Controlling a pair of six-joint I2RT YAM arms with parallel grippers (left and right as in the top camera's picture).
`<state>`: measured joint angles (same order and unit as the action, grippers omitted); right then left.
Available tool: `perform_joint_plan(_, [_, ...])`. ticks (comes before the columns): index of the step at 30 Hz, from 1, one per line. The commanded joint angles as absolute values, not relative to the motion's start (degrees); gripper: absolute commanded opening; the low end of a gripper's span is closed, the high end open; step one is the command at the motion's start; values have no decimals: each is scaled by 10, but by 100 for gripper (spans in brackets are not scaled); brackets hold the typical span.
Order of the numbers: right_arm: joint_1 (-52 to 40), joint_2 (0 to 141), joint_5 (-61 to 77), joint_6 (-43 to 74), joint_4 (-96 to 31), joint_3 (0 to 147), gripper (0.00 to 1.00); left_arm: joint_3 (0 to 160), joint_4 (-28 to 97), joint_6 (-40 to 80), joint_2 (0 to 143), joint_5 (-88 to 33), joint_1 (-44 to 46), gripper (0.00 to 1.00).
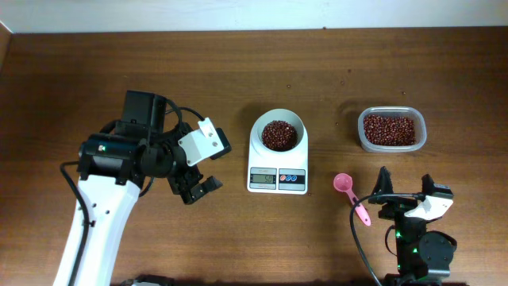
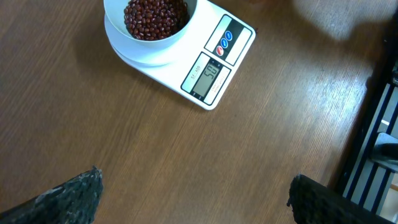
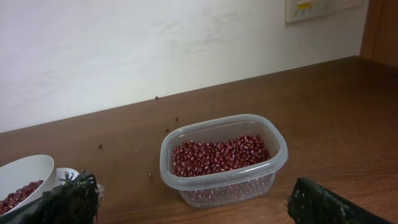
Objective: Scoop and weigh 50g on scale
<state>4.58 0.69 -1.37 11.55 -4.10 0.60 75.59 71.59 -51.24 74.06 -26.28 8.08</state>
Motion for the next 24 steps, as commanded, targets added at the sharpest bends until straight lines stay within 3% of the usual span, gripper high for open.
perform_joint_plan(1, [49, 2, -6, 109, -46, 3, 99, 760, 717, -517, 741, -265, 81, 99])
perform_joint_plan(13, [49, 2, -6, 109, -45, 3, 99, 760, 712, -517, 741, -265, 81, 99])
perform_joint_plan(19, [49, 2, -6, 109, -45, 3, 99, 760, 583, -517, 741, -322, 81, 99])
perform_joint_plan(24, [49, 2, -6, 109, -45, 3, 99, 760, 559, -517, 741, -322, 81, 99])
